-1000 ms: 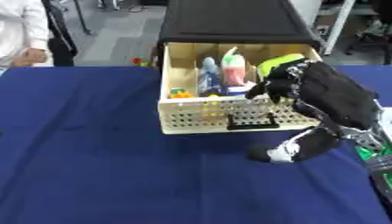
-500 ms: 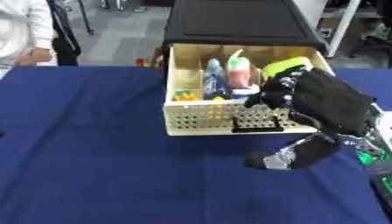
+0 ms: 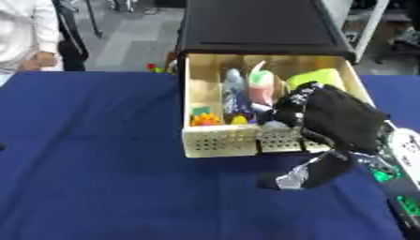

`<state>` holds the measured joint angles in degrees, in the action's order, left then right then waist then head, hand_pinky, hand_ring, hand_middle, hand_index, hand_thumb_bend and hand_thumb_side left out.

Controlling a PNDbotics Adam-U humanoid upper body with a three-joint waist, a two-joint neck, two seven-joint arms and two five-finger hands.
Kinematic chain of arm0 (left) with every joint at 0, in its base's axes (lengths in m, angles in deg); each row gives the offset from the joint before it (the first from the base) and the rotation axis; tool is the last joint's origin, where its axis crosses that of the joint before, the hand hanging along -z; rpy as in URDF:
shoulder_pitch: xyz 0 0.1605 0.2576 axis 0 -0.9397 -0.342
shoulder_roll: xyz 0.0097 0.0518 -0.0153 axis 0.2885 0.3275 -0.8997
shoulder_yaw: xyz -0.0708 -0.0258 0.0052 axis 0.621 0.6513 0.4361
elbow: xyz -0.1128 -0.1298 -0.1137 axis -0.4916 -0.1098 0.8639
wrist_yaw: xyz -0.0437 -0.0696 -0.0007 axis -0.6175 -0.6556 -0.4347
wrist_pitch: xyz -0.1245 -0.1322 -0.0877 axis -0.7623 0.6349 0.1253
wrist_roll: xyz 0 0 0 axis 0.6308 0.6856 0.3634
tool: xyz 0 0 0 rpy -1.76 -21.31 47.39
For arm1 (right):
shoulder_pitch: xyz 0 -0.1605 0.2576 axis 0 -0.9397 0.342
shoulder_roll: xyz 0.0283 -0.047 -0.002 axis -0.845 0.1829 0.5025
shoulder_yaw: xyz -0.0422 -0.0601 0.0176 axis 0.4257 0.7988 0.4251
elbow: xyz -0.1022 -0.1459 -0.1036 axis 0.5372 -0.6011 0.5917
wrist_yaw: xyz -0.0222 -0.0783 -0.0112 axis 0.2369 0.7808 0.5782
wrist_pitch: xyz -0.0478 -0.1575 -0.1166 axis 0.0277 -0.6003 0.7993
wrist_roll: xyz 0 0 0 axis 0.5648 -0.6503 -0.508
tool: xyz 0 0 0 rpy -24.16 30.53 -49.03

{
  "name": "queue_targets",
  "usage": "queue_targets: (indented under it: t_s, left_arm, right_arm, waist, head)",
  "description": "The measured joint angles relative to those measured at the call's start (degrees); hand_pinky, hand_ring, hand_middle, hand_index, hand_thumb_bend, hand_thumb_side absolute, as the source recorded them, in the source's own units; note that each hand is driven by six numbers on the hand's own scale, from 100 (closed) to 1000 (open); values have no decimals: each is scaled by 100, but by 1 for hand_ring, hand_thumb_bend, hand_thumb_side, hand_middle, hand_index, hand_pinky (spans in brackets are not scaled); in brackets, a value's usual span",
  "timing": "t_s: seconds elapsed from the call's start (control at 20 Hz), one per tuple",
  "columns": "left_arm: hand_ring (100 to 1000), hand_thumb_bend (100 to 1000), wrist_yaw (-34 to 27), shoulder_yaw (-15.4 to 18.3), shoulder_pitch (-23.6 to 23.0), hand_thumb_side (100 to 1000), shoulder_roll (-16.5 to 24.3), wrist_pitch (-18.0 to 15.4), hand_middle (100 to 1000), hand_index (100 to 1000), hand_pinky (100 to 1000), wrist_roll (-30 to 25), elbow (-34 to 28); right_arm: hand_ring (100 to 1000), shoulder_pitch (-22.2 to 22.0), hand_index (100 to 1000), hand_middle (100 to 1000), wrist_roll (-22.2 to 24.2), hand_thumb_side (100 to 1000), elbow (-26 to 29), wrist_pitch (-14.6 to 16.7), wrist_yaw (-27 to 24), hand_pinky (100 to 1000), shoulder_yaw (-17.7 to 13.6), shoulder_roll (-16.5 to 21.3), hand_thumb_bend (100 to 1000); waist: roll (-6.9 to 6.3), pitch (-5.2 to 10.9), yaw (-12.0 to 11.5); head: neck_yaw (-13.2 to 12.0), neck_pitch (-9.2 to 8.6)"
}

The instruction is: Pick up objects from table and place into drawer.

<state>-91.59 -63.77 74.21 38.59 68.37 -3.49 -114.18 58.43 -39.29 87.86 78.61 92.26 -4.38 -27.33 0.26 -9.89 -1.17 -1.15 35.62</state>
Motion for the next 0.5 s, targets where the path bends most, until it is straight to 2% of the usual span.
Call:
queue_targets:
  t_s: [0.35,0.4,0.5]
  left_arm:
    - [805,107,44,0,12,1000,-2,47,848,827,549,22,0]
    - [805,107,44,0,12,1000,-2,52,848,827,549,24,0]
    - [805,107,46,1,12,1000,-2,61,848,827,549,32,0]
  right_arm:
    - [399,-128,683,339,27,1000,-12,-11,65,331,25,-73,660]
    - [380,-145,688,338,13,1000,-9,-23,65,334,24,-86,649]
    - [399,-143,708,341,-124,1000,31,-104,49,346,13,-92,627]
  waist:
    - [23,-1,-5]
    - [25,-1,-5]
    - [27,-1,-5]
  head:
    - [31,-1]
    - [33,-2]
    - [33,-13]
